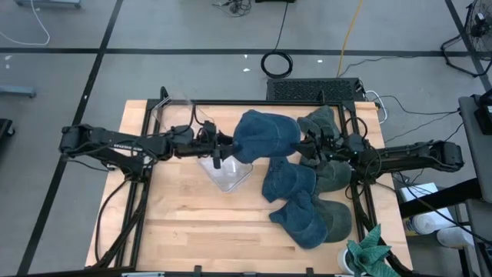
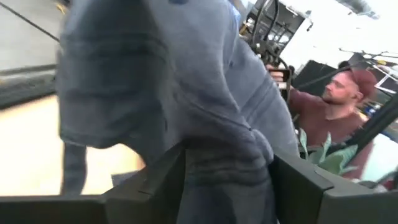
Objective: Pick & Place hat
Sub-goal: Put the top blue cap into the top transparent bin
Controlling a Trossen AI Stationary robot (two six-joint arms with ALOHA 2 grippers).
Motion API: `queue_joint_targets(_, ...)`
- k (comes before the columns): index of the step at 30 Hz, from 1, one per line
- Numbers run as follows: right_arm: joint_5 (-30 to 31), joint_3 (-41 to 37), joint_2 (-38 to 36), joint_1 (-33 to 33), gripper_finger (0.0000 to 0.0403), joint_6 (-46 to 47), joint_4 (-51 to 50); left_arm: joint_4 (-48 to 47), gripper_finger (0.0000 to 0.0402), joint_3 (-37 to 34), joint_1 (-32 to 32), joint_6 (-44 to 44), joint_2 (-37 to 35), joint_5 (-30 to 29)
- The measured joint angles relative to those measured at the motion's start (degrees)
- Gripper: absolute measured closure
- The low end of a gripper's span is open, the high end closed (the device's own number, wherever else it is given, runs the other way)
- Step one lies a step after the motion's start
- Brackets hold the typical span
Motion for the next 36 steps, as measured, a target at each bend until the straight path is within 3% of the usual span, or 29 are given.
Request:
queue_joint_targets(5,0.0,0.0,0.1,0.0,0.0401,-0.5,-0.8,5.8,0.0205,0.0,0.0,0.1,1.5,3.6)
queue_joint_targets(16,0.0,0.0,0.1,0.0,0.0401,-0.6,-0.9,6.6,0.0239,0.0,0.0,-0.2,0.9,3.7)
queue_joint_targets(20,0.0,0.0,0.1,0.0,0.0401,-0.6,-0.9,6.9,0.0278,0.0,0.0,-0.3,0.9,3.7)
queue_joint_targets(25,0.1,0.0,0.1,0.0,0.0401,-1.2,-0.9,7.0,0.0372,0.0,0.1,2.7,0.9,5.1)
queue_joint_targets(29,0.1,0.0,0.1,0.0,0.0401,-1.4,-0.9,7.0,0.0377,0.0,1.0,2.2,0.9,8.5)
queue_joint_targets(32,0.3,0.0,0.1,0.0,0.0386,-1.5,-1.3,7.0,0.0374,0.0,1.2,1.9,0.9,9.3)
queue_joint_targets(36,0.3,0.0,0.1,0.0,0.0333,-2.9,-3.4,6.8,0.0384,0.0,1.1,3.0,0.5,10.9)
